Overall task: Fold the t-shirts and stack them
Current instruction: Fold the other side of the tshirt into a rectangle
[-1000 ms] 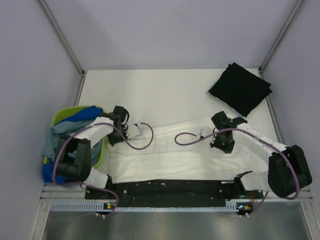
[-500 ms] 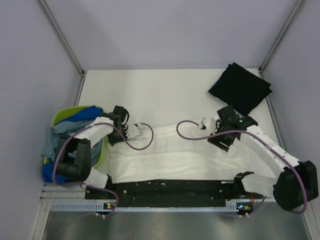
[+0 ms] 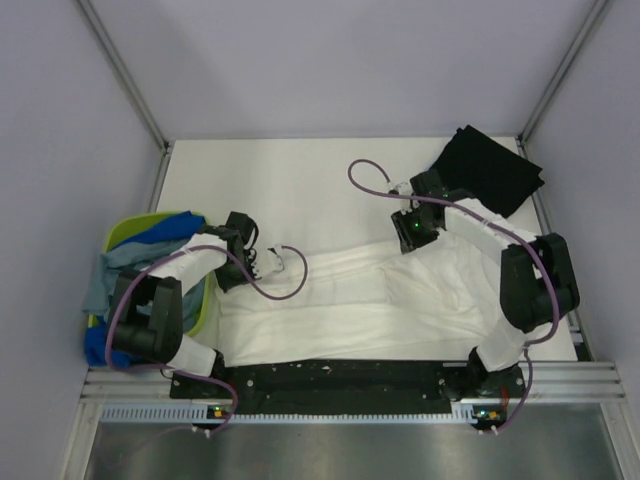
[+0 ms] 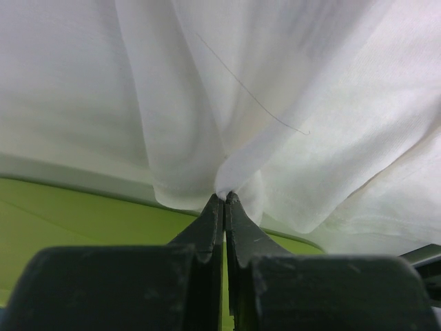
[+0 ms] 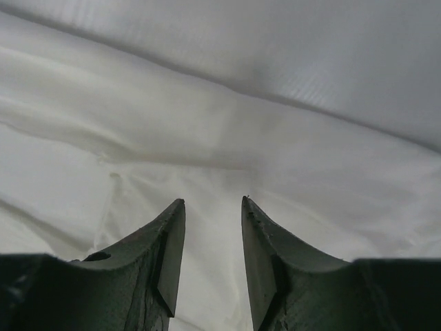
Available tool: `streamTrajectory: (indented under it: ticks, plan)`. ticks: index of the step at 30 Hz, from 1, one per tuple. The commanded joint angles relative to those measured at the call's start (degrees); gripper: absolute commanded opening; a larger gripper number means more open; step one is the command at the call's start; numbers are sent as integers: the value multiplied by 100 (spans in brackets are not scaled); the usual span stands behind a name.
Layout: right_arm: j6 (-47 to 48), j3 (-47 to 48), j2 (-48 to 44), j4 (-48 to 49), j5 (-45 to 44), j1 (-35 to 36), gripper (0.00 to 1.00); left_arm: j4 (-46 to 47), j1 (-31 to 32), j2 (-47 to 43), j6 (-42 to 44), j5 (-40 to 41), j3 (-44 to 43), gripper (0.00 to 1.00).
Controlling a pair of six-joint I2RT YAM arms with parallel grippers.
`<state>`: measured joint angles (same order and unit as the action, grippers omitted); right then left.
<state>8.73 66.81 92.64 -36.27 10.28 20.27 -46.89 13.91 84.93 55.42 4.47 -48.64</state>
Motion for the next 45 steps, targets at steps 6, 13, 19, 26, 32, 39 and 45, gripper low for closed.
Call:
streamTrajectory:
  ticks: [6, 13, 19, 26, 32, 39, 45]
  plan:
    - [-829, 114, 526, 217, -624, -313, 45, -109, -3, 130, -84, -78, -119, 0]
    - [-829, 17, 1054, 357, -334, -322, 42, -118, -3, 173, -110, -51, -154, 0]
    - [-794, -80, 906, 384, -211, -322, 10, -136, -3, 209, -137, -60, -181, 0]
    - [-777, -449, 343, 314, -422, -322, 2, -162, -3, 191, -119, 10, -172, 0]
    - [-689, -502, 210, 261, -124, -313, 20, -171, -3, 226, -128, 10, -242, 0]
    - [-785, -431, 123, 348, 149, -234, 18, -197, 6, 182, -154, -8, -242, 0]
    - [-812, -467, 377, 410, -166, -226, 15, -215, -3, 200, -172, -8, -251, 0]
